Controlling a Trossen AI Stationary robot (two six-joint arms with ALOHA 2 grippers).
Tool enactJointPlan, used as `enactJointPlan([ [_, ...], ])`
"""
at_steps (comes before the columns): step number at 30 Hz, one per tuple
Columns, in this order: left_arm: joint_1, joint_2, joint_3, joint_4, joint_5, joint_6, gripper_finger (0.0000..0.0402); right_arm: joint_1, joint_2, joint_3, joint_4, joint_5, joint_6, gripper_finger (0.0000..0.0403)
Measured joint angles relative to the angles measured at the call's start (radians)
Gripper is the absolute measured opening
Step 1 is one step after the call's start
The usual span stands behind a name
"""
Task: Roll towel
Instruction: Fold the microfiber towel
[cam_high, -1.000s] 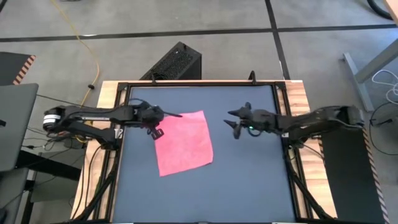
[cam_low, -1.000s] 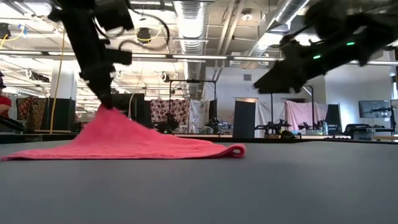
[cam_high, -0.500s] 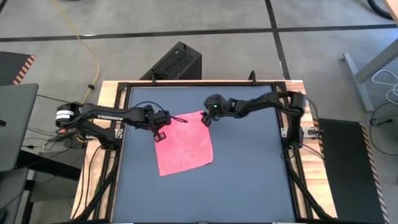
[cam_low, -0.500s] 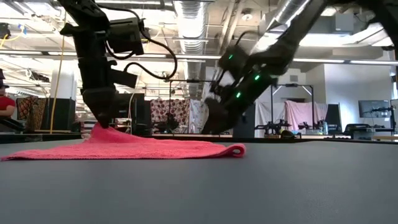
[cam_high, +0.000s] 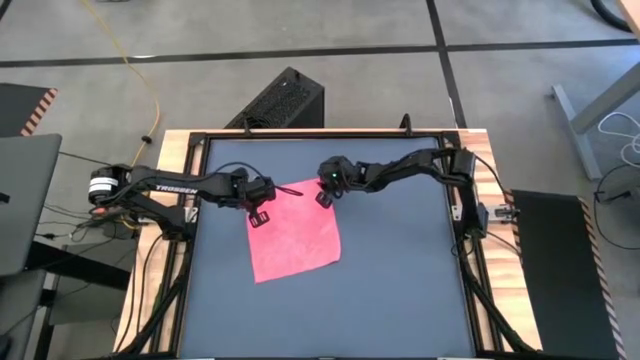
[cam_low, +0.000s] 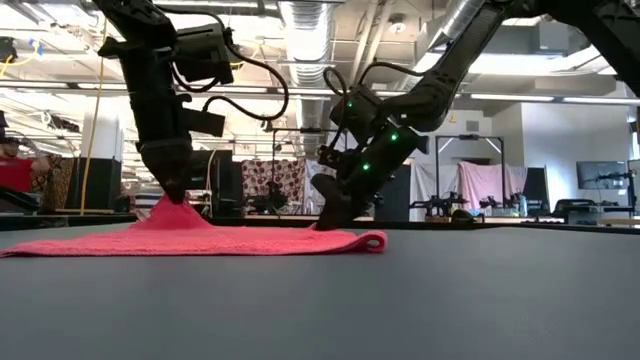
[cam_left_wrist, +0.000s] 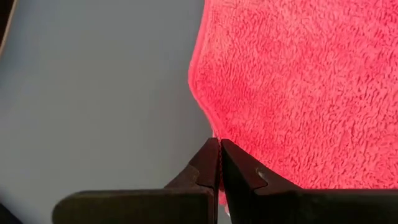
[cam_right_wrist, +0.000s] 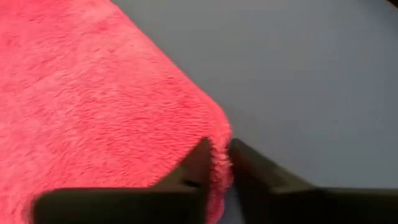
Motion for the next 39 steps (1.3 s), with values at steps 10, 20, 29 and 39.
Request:
enactJointPlan([
  [10, -0.041, -0.196, 0.000, 0.061, 0.024, 0.024, 0.0000, 0.050, -0.284, -0.002, -0.144, -0.008, -0.106, 0.0025],
  [20, -0.165, -0.521, 0.000, 0.125, 0.116, 0.025, 0.0000, 0.173, -0.580, -0.004, -0.337, -0.014, -0.153, 0.0026],
  [29, -0.320, -0.614, 0.001, 0.217, 0.178, 0.049, 0.0000, 0.300, -0.771, -0.003, -0.432, -0.014, -0.122, 0.0021],
  [39, -0.461, -0.614, 0.001, 0.477, 0.264, 0.144, 0.0000, 0.464, -0.887, -0.003, -0.435, -0.014, -0.118, 0.0022],
])
